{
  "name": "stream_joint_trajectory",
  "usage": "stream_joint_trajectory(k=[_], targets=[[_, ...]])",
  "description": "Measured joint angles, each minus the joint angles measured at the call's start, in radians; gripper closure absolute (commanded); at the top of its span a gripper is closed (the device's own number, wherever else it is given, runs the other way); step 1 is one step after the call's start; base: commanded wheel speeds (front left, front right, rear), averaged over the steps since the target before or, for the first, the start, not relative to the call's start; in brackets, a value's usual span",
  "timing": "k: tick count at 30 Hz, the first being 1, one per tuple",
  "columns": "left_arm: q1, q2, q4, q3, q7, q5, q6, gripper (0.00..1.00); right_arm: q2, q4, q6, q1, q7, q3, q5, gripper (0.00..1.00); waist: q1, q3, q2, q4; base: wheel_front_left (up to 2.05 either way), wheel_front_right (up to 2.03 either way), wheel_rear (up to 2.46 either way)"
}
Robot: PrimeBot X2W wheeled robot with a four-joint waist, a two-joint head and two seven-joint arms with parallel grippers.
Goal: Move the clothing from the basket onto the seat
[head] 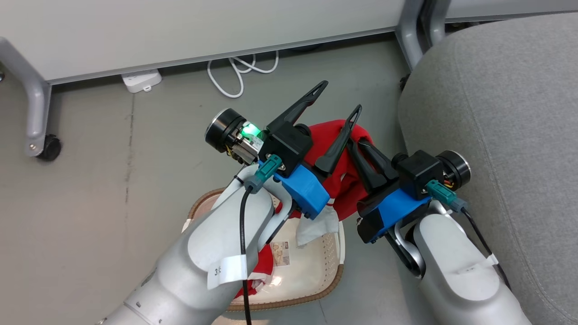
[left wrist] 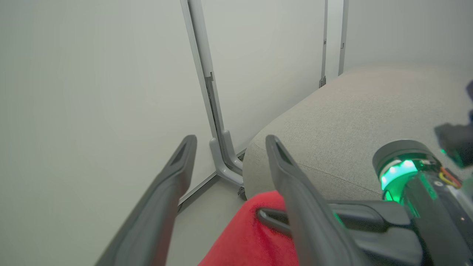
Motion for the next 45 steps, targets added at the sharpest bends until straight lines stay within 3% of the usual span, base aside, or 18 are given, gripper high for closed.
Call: stream_joint_trajectory(k=[29,45], targets=[[0.046,-0.001,0.04,-0.031,0.0,0.069,-0.048,0.0,0.0,-0.172,0.0,0.125,0.0,-0.273,-0.089,1.0,0.0,0.043,0.0,-0.323,0.0,0.0,0.0],[0.078,-0.001,0.036,-0.045,0.0,0.08,-0.057,0.0,0.0,-0.221,0.0,0.199,0.0,-0.321,-0.105,1.0,-0.0001,0.047,0.0,-0.371,0.0,0.0,0.0]])
